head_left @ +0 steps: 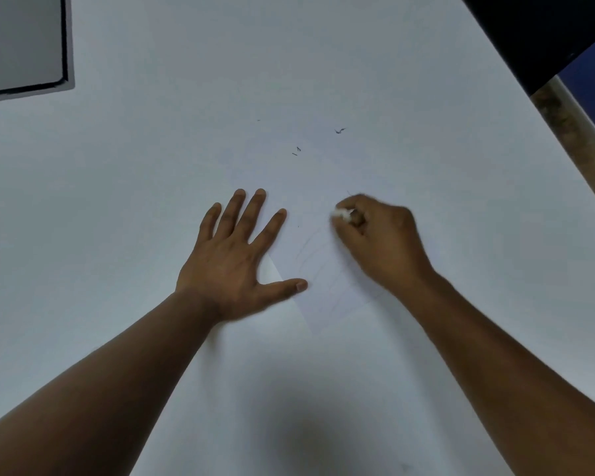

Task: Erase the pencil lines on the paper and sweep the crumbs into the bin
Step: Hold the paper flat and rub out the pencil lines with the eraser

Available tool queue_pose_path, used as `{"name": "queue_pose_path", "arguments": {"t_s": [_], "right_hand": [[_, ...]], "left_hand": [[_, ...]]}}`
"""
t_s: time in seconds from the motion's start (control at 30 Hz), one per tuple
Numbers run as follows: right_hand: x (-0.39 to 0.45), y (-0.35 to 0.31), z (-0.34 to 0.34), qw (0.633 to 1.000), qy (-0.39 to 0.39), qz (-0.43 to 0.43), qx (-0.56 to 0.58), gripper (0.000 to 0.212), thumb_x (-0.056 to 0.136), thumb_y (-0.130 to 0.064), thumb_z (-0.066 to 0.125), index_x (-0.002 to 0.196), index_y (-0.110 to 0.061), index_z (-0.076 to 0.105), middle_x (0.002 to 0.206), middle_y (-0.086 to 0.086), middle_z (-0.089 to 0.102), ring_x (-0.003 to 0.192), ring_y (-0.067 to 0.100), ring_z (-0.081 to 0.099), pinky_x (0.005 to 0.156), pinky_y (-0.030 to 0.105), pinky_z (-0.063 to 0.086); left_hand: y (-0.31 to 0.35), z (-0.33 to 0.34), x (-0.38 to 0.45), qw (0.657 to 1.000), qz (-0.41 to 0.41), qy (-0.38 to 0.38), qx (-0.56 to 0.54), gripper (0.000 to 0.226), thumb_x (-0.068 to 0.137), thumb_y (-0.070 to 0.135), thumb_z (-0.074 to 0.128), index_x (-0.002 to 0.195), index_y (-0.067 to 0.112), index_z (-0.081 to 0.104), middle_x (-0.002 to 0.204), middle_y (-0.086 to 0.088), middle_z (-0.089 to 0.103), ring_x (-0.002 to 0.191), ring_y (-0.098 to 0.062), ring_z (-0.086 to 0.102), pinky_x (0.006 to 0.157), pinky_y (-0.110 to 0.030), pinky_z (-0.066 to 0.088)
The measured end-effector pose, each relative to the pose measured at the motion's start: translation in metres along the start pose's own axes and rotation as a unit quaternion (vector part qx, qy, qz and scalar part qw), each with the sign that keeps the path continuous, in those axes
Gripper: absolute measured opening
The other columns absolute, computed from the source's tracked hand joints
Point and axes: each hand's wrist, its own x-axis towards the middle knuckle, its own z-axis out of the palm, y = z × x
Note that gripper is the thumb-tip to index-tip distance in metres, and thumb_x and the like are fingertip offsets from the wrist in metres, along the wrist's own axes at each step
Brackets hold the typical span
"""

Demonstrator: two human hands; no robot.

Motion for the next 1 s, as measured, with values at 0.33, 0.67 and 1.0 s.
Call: {"name": "queue_pose_path", "arguments": {"t_s": [0.33, 0.67, 1.0], "right_hand": [[-0.024, -0.027, 0.02, 0.974, -0.177, -0.14, -0.034, 0.009, 0.09, -0.019, 0.062, 0.082, -0.018, 0.065, 0.072, -0.006, 0.056, 0.065, 0.01, 0.052, 0.061, 0.021, 0.041], [-0.003, -0.021, 0.006, 0.981, -0.09, -0.159, -0.061, 0.012, 0.093, -0.021, 0.06, 0.093, -0.014, 0.07, 0.078, -0.001, 0.061, 0.069, 0.014, 0.056, 0.067, 0.028, 0.048], [-0.012, -0.019, 0.011, 0.987, -0.114, -0.11, -0.012, 0.013, 0.091, -0.026, 0.066, 0.098, -0.017, 0.072, 0.077, -0.005, 0.064, 0.072, 0.011, 0.06, 0.071, 0.034, 0.052]], "left_hand": [[-0.001, -0.001, 0.001, 1.0, 0.003, -0.019, 0.011, 0.113, 0.072, 0.102, 0.003, 0.164, 0.037, -0.009, 0.171, -0.001, -0.022, 0.156, -0.022, -0.027, 0.127, -0.053, -0.006], [-0.002, 0.0, 0.0, 1.0, 0.003, -0.014, 0.01, 0.111, 0.075, 0.101, 0.011, 0.163, 0.037, -0.013, 0.171, 0.0, -0.025, 0.155, -0.022, -0.028, 0.127, -0.052, -0.008], [-0.001, 0.001, -0.001, 1.0, 0.022, -0.008, 0.01, 0.104, 0.077, 0.099, 0.008, 0.164, 0.042, -0.003, 0.172, 0.002, -0.018, 0.157, -0.024, -0.023, 0.126, -0.057, -0.005]]}}
